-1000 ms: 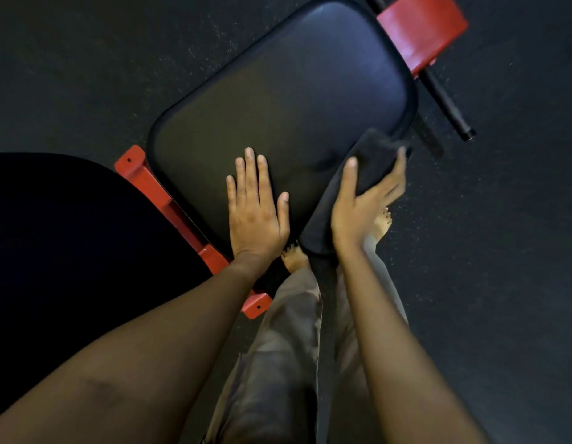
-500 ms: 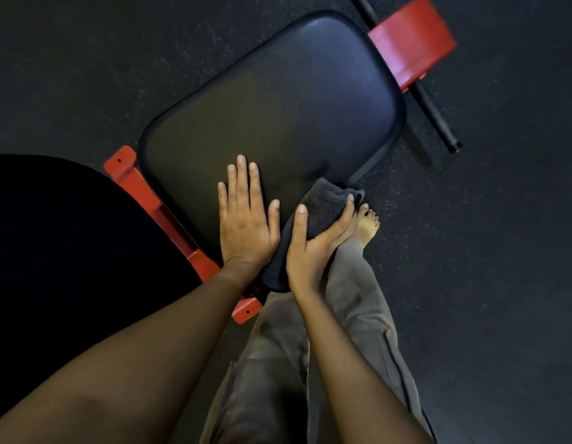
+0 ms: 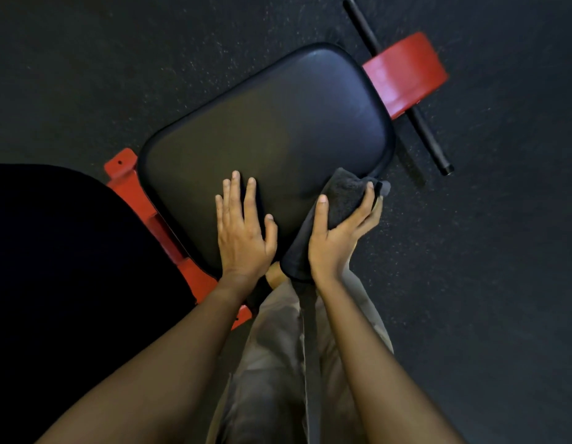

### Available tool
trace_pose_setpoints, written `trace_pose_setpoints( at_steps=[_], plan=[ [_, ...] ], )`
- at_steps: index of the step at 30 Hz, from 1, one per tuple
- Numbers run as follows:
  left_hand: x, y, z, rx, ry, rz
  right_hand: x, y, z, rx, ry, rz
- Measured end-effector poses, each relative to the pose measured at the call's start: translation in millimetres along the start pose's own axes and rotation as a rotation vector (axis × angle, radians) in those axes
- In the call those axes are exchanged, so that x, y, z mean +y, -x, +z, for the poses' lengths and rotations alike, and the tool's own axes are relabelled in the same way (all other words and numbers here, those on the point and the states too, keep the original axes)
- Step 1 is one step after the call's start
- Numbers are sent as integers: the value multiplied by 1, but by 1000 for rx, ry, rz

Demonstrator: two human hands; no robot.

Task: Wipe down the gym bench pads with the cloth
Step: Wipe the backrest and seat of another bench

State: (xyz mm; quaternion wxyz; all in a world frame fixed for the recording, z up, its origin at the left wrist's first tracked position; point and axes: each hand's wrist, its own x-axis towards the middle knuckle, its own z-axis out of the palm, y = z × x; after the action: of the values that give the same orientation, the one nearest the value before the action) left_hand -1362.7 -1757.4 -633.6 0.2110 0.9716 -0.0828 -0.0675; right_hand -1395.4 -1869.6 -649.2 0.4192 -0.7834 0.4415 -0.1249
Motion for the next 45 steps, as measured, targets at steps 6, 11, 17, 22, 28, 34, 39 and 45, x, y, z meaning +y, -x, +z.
trace_pose_setpoints(
  at_steps=[6, 11, 17, 22, 28, 34, 39, 45],
  plan=[
    [26, -10, 10, 36, 50, -67, 0, -37, -20, -121, 66, -82],
    [47, -35, 19, 100, 82, -121, -6, -73, -33, -242, 127, -243],
    [69, -69, 30, 128, 74, -154, -13, -108, -45, -369, 312, -359],
    [78, -87, 38, 102, -18, -220, -37, -157, -40, -454, 496, -527],
    [77, -88, 41, 128, -81, -222, -81, -197, -3, -544, 618, -606],
    [78, -87, 41, 132, -100, -227, -131, -218, 47, -646, 776, -650],
    [79, -88, 40, 136, -89, -229, -104, -196, 16, -606, 742, -946],
    [77, -88, 40, 133, -81, -222, -39, -174, -52, -614, 756, -1083]
  ],
)
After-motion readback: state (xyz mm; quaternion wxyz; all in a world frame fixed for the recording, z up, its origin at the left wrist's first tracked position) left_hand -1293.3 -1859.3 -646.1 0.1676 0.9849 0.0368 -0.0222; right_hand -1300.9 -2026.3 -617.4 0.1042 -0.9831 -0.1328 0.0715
